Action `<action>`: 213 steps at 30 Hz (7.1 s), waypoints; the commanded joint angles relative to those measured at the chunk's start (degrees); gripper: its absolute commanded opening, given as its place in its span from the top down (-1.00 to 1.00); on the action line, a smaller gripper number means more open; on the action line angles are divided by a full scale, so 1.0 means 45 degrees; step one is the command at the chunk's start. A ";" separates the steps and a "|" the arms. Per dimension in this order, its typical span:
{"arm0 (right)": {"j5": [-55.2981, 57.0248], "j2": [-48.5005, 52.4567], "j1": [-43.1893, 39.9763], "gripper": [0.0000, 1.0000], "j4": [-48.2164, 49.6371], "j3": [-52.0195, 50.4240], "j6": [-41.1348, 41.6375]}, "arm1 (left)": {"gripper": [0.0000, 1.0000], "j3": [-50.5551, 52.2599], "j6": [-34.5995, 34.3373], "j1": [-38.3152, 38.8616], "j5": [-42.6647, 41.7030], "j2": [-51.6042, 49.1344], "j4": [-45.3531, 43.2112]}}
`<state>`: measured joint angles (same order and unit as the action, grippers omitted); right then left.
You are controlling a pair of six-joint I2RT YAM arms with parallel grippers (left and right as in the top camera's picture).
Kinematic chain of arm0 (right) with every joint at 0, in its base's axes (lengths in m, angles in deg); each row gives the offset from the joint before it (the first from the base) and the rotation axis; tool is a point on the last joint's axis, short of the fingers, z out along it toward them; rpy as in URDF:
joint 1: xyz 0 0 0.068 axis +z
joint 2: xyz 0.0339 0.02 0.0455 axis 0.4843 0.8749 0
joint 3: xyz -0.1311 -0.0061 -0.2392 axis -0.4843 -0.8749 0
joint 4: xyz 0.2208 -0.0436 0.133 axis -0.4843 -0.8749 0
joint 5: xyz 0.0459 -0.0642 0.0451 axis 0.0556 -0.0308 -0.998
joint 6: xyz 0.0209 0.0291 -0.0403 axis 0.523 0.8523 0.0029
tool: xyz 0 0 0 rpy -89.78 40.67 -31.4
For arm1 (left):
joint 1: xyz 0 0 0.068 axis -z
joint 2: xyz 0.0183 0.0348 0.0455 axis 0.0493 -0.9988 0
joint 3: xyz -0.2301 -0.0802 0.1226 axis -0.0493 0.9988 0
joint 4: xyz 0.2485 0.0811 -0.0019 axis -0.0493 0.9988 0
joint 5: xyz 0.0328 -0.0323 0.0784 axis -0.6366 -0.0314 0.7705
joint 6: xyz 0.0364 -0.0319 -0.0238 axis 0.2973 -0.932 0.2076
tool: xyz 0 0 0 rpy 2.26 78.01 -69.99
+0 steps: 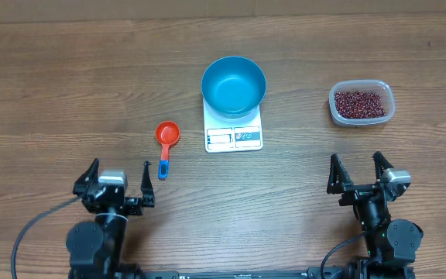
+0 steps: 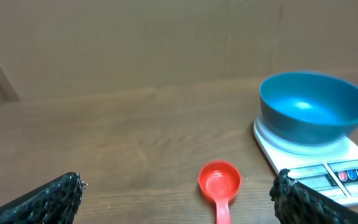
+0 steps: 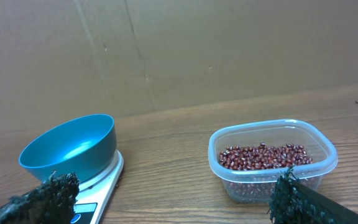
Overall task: Scoop item into bowl and weigh 150g on scale
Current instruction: 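Move the left gripper forward over the red scoop, then lower the left gripper and close it on the red scoop's rim, then lift the red scoop with the left gripper toward the scale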
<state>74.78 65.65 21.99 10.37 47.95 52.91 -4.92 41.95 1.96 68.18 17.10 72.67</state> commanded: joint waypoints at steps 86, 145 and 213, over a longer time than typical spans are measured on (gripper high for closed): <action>0.0126 -0.0112 0.0087 -1.00 0.0078 -0.0136 -0.0034 | -0.99 -1.3580 0.0403 -0.0044 -0.0952 -2.3202 0.7062; 0.0126 -0.0112 0.0087 -1.00 0.0078 -0.0136 -0.0034 | -0.99 -1.3231 0.0403 -0.0044 -0.0942 -2.3227 0.6640; 0.0126 -0.0112 0.0087 -1.00 0.0078 -0.0136 -0.0034 | 0.92 -1.3265 -0.2074 -0.0044 -0.0568 -2.2192 0.7019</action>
<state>74.80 65.65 21.99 10.37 47.95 52.91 -61.71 38.02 1.96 64.75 -86.13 103.25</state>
